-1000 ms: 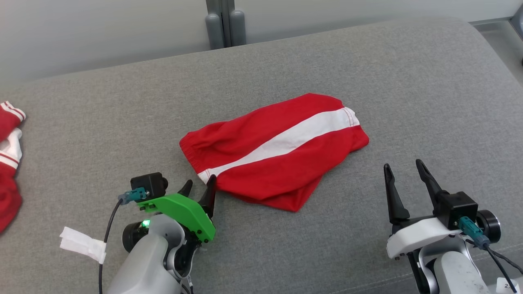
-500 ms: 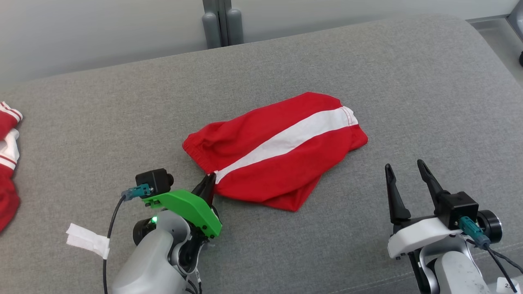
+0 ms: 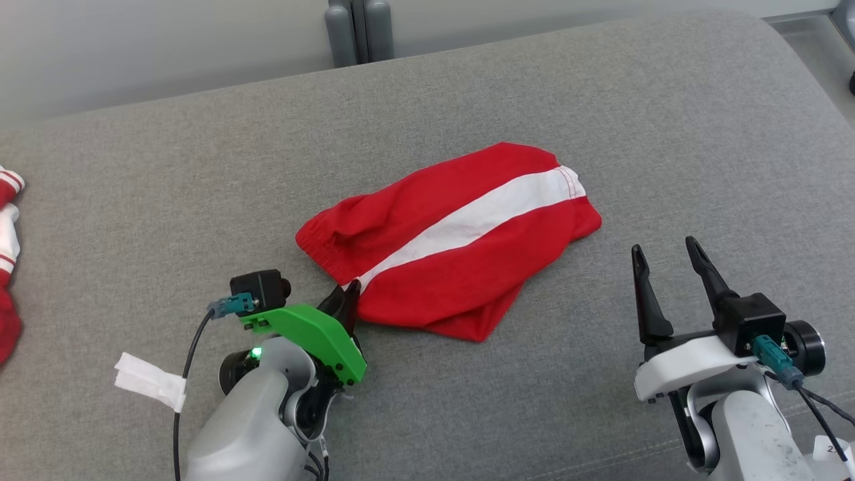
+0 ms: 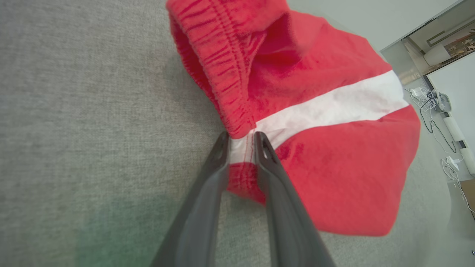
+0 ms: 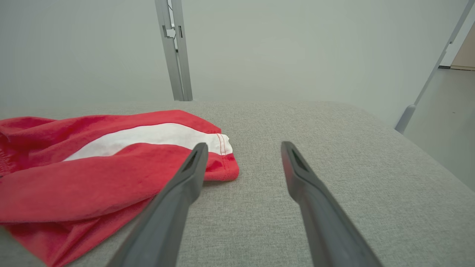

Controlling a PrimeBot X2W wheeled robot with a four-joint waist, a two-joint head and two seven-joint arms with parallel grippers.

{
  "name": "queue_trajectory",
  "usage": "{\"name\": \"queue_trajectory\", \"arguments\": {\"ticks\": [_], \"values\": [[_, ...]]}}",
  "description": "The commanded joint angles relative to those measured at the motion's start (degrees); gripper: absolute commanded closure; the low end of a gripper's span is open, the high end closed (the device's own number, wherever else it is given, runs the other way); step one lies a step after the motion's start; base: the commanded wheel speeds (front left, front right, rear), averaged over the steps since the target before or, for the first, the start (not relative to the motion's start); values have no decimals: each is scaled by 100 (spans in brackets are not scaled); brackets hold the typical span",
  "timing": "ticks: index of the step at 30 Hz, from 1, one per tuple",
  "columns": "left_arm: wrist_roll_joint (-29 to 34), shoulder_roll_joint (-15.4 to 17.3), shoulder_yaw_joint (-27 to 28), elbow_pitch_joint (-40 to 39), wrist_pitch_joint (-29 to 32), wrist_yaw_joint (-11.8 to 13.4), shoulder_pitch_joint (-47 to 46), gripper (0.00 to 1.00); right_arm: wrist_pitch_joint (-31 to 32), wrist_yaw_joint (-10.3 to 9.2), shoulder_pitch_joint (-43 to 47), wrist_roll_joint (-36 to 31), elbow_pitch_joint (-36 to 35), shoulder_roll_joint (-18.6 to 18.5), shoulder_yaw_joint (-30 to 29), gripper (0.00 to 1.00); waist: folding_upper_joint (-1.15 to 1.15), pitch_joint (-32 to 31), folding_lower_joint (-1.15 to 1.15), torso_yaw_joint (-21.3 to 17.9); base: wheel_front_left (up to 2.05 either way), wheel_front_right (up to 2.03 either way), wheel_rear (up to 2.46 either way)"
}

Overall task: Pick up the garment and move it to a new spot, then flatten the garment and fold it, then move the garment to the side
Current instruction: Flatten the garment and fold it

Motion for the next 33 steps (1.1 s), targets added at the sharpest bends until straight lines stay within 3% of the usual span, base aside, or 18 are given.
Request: {"name": "queue_trajectory", "arguments": {"ticks": [1, 8, 10, 11, 16, 22, 33], "values": [[-51, 21, -18, 28, -23, -10, -120, 68, -19, -2, -49, -23, -18, -16, -19, 0, 0, 20, 0, 2, 0, 0, 0], [63, 21, -160, 139, 17, -12, -234, 68, -18, -2, -337, -253, 51, -16, -72, 0, 0, 101, 0, 50, 0, 0, 0], [71, 22, -195, 95, -78, -21, -263, 96, -19, -2, -504, -316, 116, -16, -82, 0, 0, 136, 0, 77, 0, 0, 0], [88, 22, -205, 67, -146, -26, -285, 100, -18, -2, -607, -365, 205, -16, -79, 0, 0, 156, 0, 95, 0, 0, 0], [115, 22, -266, -87, -378, -33, -364, 100, 175, -2, -1289, -595, 1111, -156, -40, 0, 0, 257, 0, 222, 0, 0, 0], [168, 37, -298, -297, -574, -42, -399, 100, 698, -2, -2198, -338, 2205, -590, 189, 0, 0, 420, 0, 466, 0, 0, 0], [200, 72, -364, -738, -670, 70, -318, 100, 1148, -4, -3330, 449, 3604, -906, 936, 0, 0, 774, 0, 787, 0, 0, 0]]}}
